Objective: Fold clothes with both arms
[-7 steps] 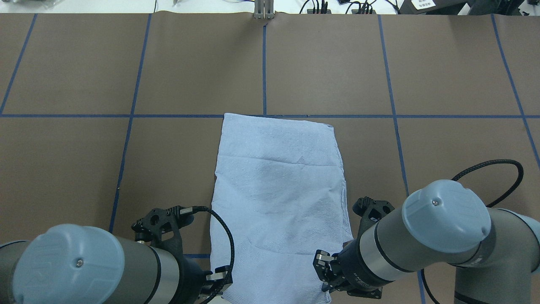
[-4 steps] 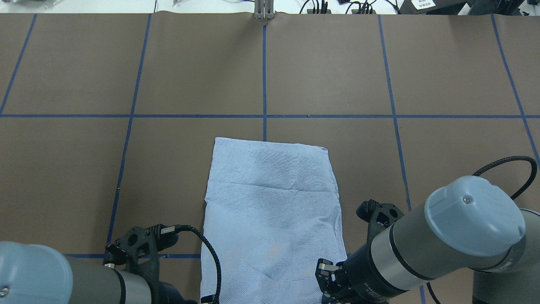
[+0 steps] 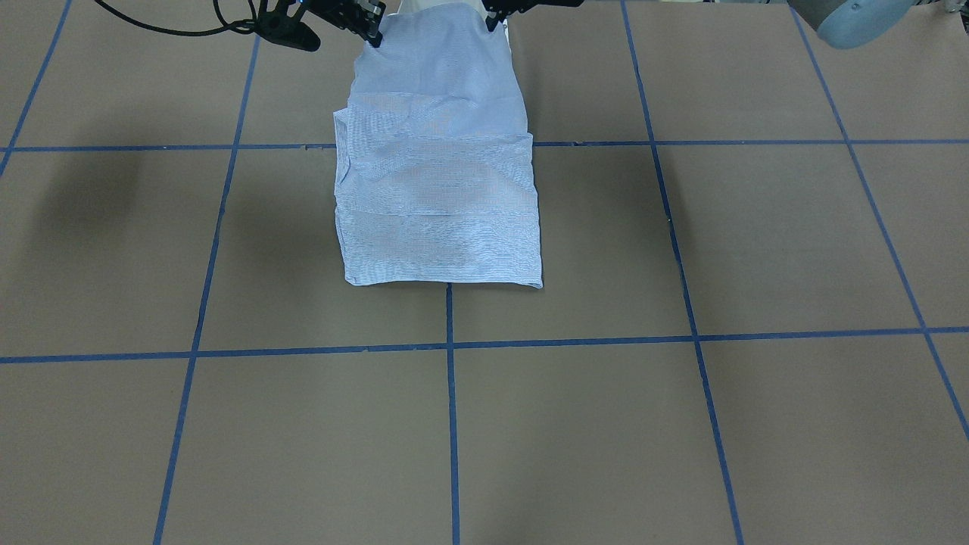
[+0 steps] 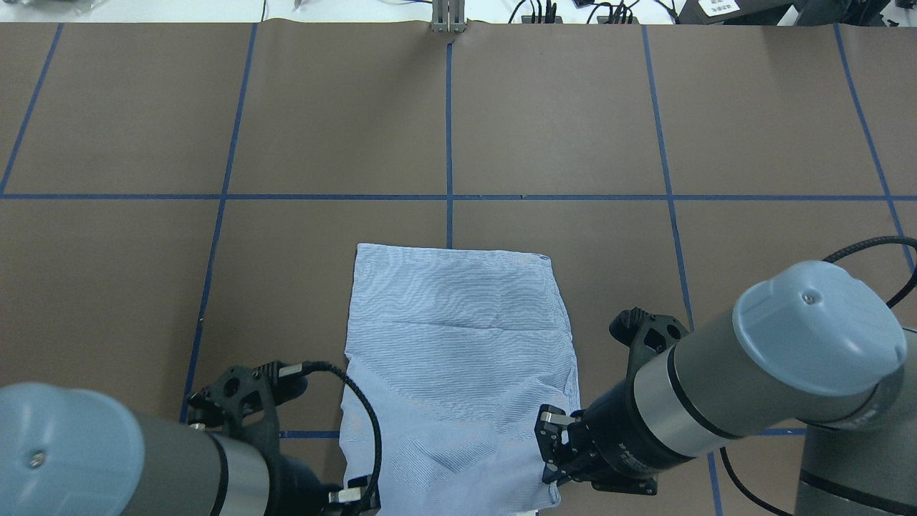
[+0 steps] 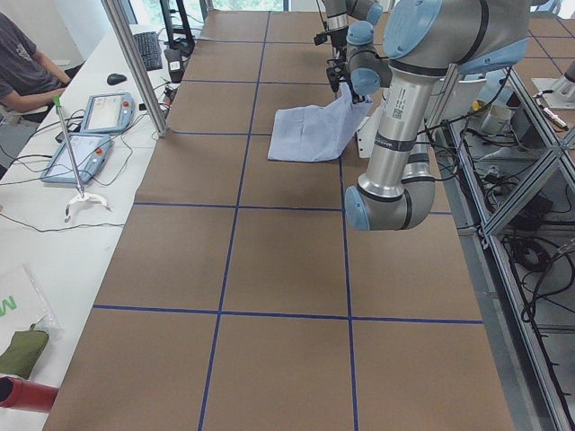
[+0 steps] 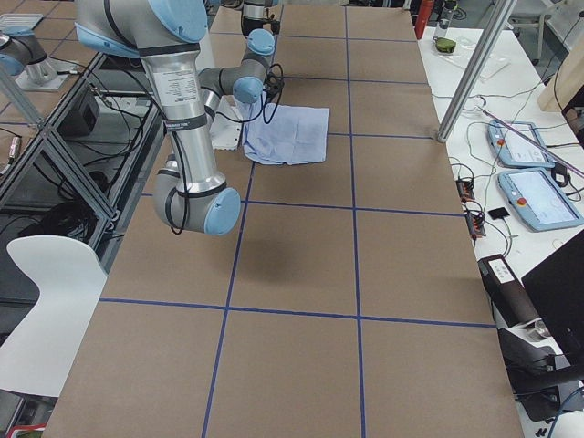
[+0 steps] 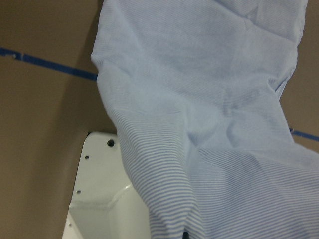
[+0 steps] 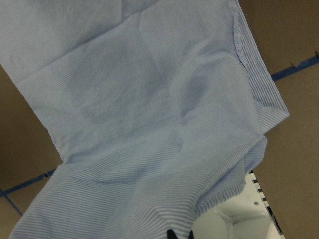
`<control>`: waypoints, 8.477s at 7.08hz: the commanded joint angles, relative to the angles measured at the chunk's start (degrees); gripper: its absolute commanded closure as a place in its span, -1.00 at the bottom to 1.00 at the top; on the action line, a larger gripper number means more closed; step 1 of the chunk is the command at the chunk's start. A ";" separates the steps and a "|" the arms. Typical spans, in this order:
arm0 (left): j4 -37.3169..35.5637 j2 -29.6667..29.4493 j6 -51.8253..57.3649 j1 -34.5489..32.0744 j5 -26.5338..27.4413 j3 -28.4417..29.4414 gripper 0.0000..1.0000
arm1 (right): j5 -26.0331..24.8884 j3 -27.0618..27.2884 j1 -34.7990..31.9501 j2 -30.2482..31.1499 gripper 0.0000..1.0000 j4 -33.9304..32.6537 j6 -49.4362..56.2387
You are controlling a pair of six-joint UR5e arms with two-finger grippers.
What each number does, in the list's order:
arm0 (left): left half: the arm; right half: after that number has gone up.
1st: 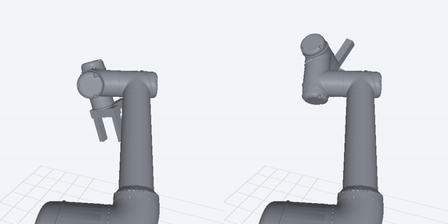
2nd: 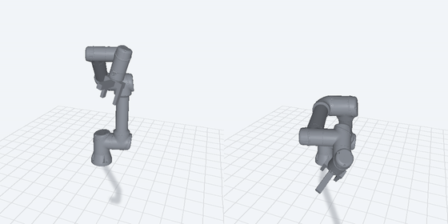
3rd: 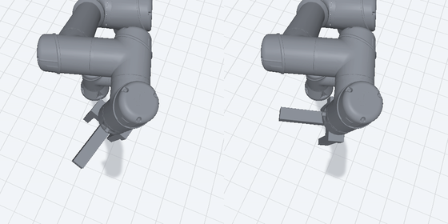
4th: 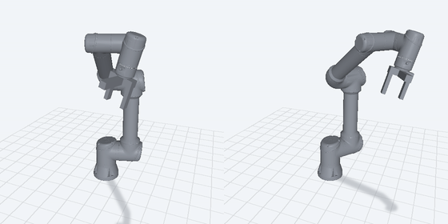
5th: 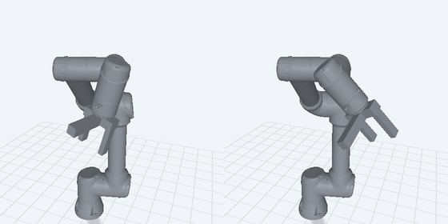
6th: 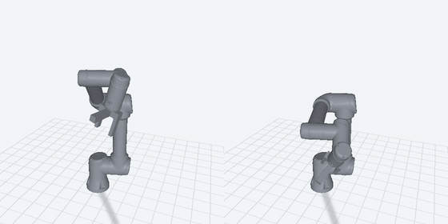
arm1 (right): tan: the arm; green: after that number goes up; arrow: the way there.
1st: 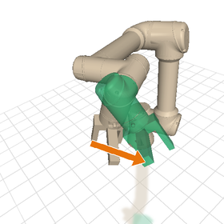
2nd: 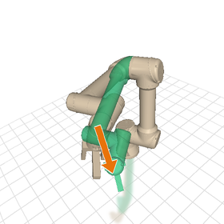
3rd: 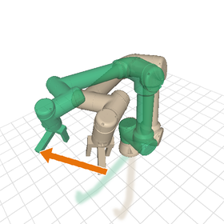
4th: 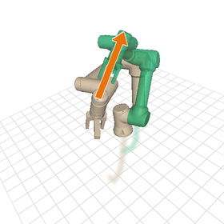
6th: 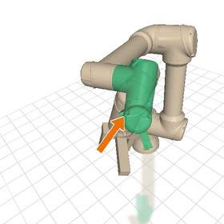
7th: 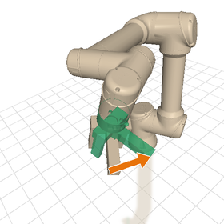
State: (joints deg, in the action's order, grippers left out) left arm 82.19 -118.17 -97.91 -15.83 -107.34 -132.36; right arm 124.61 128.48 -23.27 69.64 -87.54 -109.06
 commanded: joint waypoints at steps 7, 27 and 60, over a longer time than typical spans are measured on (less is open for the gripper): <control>20.99 -0.22 5.09 -11.93 -0.24 21.88 1.00 | -1.39 -20.62 -10.74 -8.46 1.00 0.35 10.17; 31.63 -0.49 5.89 -21.43 -0.68 33.93 -1.00 | -5.75 -36.30 -16.03 -15.67 -1.00 13.71 16.67; 32.42 0.31 5.71 -21.26 -0.59 34.63 -1.00 | -12.39 -38.48 -14.16 -9.08 -1.00 23.03 47.88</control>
State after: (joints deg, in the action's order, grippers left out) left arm 114.68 -117.94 -92.26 -37.09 -107.90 -97.72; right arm 111.61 89.56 -36.45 61.07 -64.41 -61.23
